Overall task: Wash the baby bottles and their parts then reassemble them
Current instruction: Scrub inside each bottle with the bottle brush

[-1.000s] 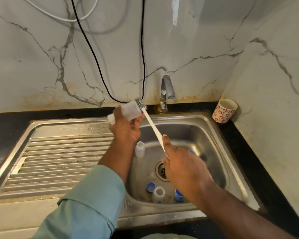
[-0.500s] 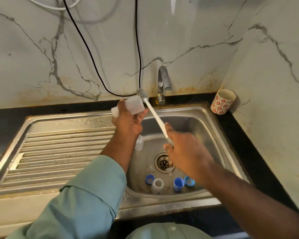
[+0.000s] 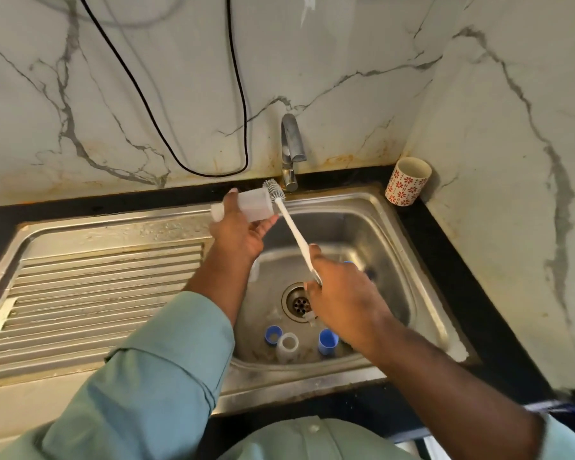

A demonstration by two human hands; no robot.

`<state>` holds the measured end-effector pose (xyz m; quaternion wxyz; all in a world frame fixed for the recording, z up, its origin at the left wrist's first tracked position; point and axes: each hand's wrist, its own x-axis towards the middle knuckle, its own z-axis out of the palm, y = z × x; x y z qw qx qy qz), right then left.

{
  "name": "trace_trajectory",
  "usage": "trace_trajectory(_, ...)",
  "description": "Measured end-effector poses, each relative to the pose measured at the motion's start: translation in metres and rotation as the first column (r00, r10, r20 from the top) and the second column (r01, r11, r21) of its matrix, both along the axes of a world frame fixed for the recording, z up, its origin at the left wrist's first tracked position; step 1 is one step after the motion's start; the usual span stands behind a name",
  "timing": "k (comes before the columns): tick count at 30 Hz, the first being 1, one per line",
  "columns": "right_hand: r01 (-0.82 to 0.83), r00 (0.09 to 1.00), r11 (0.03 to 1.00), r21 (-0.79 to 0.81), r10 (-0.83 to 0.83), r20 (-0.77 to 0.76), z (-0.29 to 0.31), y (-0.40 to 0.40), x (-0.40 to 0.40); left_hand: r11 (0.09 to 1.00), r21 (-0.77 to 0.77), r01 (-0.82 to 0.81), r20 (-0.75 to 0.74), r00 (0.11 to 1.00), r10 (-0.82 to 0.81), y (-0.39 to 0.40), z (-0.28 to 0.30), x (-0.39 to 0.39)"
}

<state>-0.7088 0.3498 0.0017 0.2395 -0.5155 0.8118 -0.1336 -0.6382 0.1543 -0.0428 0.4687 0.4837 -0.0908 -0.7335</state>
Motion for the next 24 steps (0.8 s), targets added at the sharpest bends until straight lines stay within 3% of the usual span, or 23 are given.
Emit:
trace_trajectory(3,-0.038,0.996,0.998,0.053,0.034,0.081,-0.001,0.015,-0.004,0.997,0.047,-0.060,-0.014,0.998,0.061,0.000,-0.011,-0.003)
trace_trajectory(7,0.063,0.994,0.996,0.068,-0.069,0.088,-0.009,0.016,-0.028,0.999,0.035,0.027,-0.016,1.000,-0.026,0.012,-0.021,-0.022)
trace_trajectory(10,0.021,0.986,0.997,0.074,-0.032,0.162,-0.006,0.026,-0.025,0.999,0.029,-0.036,0.010,0.999,0.035,0.012,-0.028,-0.024)
trace_trajectory(12,0.056,0.982,0.995,0.081,-0.069,0.175,-0.016,0.021,-0.035,0.999,0.003,0.042,0.060,0.997,-0.042,0.012,-0.032,-0.032)
trace_trajectory(14,0.140,0.967,0.980,0.142,-0.166,0.193,-0.032,0.011,-0.054,0.972,-0.058,0.230,0.155,0.964,-0.218,0.023,-0.042,-0.046)
trace_trajectory(16,0.194,0.943,0.963,0.187,-0.236,0.237,-0.046,0.009,-0.071,0.925,-0.142,0.352,0.287,0.909,-0.302,0.030,-0.055,-0.057)
trace_trajectory(18,0.252,0.929,0.947,0.197,-0.294,0.223,-0.054,0.016,-0.087,0.881,-0.221,0.418,0.471,0.837,-0.279,0.027,-0.072,-0.064)
trace_trajectory(21,0.303,0.926,0.931,0.203,-0.338,0.170,-0.063,0.019,-0.111,0.740,-0.236,0.630,0.751,0.602,-0.273,0.022,-0.105,-0.075)
trace_trajectory(24,0.316,0.928,0.921,0.226,-0.350,0.127,-0.076,0.012,-0.126,0.569,-0.183,0.802,0.884,0.388,-0.262,0.019,-0.139,-0.094)
